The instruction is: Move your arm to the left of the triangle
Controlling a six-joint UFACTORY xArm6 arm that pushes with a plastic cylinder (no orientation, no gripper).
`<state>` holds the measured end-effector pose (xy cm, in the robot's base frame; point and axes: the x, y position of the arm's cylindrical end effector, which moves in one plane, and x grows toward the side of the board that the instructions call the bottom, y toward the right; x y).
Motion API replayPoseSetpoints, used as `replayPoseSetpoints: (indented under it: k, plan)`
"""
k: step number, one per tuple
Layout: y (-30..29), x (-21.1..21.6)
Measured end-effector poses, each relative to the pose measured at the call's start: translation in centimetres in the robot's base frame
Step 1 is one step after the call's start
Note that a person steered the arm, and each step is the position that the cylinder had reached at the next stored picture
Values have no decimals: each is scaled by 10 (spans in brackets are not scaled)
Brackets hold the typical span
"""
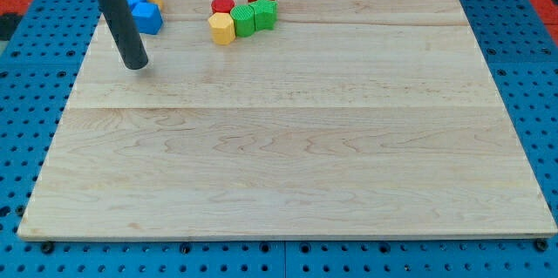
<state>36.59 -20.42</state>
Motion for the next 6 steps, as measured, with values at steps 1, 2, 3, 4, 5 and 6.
replayPoseSetpoints:
  k: [1,2,3,4,5,6]
  plan:
    - [0,0]
    - [2,0]
    - [-7,9]
    - [-38,56]
    - [-99,55]
    - [-101,21]
